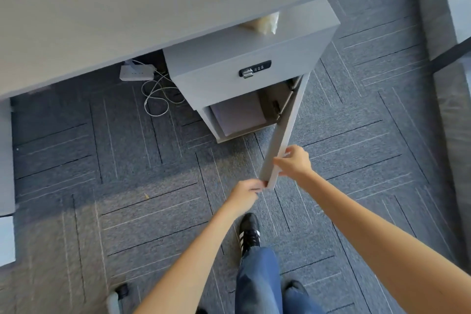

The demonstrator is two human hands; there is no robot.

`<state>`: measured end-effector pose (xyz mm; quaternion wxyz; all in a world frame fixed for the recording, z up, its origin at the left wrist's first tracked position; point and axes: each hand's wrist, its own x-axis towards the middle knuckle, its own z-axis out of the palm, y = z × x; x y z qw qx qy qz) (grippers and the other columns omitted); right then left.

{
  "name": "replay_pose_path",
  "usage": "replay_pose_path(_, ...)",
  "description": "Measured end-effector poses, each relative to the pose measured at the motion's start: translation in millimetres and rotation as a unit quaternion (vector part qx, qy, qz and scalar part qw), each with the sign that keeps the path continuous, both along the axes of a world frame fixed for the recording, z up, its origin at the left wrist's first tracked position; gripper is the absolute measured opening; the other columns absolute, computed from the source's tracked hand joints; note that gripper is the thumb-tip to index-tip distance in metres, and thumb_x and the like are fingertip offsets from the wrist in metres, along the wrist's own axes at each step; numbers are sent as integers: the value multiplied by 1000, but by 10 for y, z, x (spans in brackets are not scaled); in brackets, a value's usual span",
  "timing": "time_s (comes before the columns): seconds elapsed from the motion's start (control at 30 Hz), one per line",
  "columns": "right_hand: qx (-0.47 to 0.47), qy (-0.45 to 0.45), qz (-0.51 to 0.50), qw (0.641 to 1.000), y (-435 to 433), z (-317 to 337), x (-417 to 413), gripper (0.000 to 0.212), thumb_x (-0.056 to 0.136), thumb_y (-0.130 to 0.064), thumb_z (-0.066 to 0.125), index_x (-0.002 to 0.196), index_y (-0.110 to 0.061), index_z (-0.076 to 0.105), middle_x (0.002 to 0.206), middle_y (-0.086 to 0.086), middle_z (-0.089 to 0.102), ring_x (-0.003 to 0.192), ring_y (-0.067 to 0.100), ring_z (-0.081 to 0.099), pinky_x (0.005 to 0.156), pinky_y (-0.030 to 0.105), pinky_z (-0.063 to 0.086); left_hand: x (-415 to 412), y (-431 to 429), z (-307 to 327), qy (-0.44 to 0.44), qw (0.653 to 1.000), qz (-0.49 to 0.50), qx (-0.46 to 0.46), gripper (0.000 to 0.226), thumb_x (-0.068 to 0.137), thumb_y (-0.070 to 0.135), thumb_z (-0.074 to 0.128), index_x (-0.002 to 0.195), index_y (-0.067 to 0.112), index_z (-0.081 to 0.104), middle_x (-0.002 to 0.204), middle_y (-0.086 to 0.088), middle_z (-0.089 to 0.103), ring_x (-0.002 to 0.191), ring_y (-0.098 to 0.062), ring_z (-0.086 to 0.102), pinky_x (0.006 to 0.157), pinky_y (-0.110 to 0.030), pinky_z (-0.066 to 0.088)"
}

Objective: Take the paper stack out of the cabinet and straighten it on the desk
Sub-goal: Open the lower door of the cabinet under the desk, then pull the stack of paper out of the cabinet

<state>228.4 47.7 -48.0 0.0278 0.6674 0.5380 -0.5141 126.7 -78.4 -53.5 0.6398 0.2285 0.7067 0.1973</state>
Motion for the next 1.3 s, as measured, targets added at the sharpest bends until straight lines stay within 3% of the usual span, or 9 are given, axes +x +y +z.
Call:
replay_pose_path(0.1,79,-100,59,990,4,101,292,21,70,-21,69,78,-5,59,81,13,65,77,30,63,64,30,46,237,44,129,-21,1000,5,3,49,93,-10,40,137,7,52,137,-11,59,130,-24,52,98,-27,37)
replay_pose_path(0.27,167,-198,110,960,198,125,885,28,76,-13,62,100,1,57,100,22,67,95,40,64,76,39,50,461,126,169,-4,1000,11,19,43,96,-4,43,138,7,51,139,-10,57,132,-25,51,96,-24,36)
replay_pose_path(0.57,278,-194,133,931,254,-4,1290,20,84,0,46,103,-1,47,102,22,66,91,41,63,65,38,39,658,588,59,65,995,24,76,40,95,-8,38,128,3,57,132,-13,62,124,-26,58,93,-23,37)
replay_pose_path(0.63,302,-156,136,931,200,-78,1318,43,82,0,46,125,0,41,125,22,56,112,39,55,85,45,45,659,662,33,79,993,44,81,40,95,-7,37,128,4,56,131,-12,63,121,-26,60,91,-25,37)
replay_pose_path(0.7,315,-151,169,922,149,-130,1347,68,81,-1,47,145,0,22,151,23,31,139,38,31,115,45,29,670,691,32,89,990,57,90,40,95,-7,36,128,4,55,131,-12,63,119,-26,60,91,-26,37)
replay_pose_path(0.83,344,-121,251,897,62,-97,1281,82,78,6,47,150,-5,11,161,12,8,150,27,4,123,39,11,678,644,28,104,988,56,101,42,94,-6,34,126,7,56,130,-9,64,118,-23,62,90,-27,37)
replay_pose_path(0.93,364,-53,305,878,25,-108,1132,68,79,5,47,143,-6,30,156,11,27,145,27,25,119,37,26,641,651,0,118,986,56,102,42,94,-6,34,124,8,59,129,-8,65,116,-22,63,89,-27,36)
replay_pose_path(1.03,316,27,304,898,43,-166,949,46,87,-2,45,132,-11,42,138,7,48,120,29,53,92,43,49,556,724,-95,133,982,71,116,39,95,-4,35,123,8,60,129,-8,65,116,-22,63,89,-26,38)
replay_pose_path(1.3,274,92,225,930,600,-1161,214,23,92,-7,41,107,-5,58,108,16,68,96,36,62,77,44,52,-95,1232,-1242,187,963,132,141,31,95,0,42,115,5,65,128,-8,63,121,-22,58,89,-26,40)
